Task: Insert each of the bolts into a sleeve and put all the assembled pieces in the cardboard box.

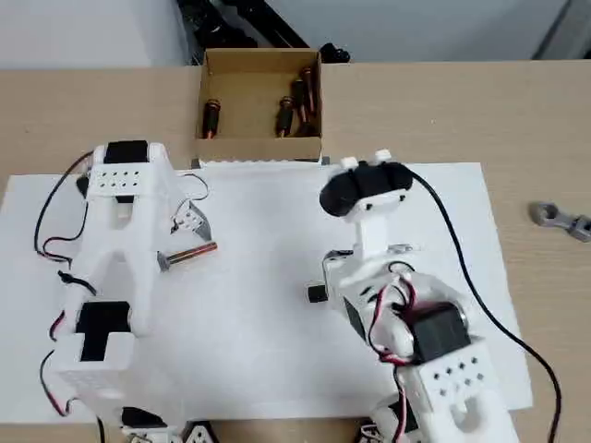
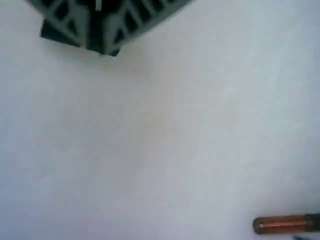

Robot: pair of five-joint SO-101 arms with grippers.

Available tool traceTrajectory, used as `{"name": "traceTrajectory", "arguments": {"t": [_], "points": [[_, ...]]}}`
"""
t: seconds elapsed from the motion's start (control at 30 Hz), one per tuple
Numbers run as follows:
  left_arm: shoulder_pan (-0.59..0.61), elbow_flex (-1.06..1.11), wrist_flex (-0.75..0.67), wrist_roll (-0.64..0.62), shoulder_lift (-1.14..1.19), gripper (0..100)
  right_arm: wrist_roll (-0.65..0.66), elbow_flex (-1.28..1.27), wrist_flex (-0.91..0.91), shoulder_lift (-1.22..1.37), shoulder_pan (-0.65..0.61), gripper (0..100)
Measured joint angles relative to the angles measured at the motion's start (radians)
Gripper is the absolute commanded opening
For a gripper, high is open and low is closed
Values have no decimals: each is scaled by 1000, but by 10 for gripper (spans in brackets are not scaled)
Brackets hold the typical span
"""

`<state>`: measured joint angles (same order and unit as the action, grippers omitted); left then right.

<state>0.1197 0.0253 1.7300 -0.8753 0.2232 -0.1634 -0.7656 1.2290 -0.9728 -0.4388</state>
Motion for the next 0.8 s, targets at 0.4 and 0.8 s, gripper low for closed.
{"name": "traceTrajectory", "arguments": {"t": [0.4,0.8], "points": [[46,2,0,-181,0,271,0,0,-37,66,0,4],[44,2,0,-250,0,271,0,0,-61,66,-31,4]]}}
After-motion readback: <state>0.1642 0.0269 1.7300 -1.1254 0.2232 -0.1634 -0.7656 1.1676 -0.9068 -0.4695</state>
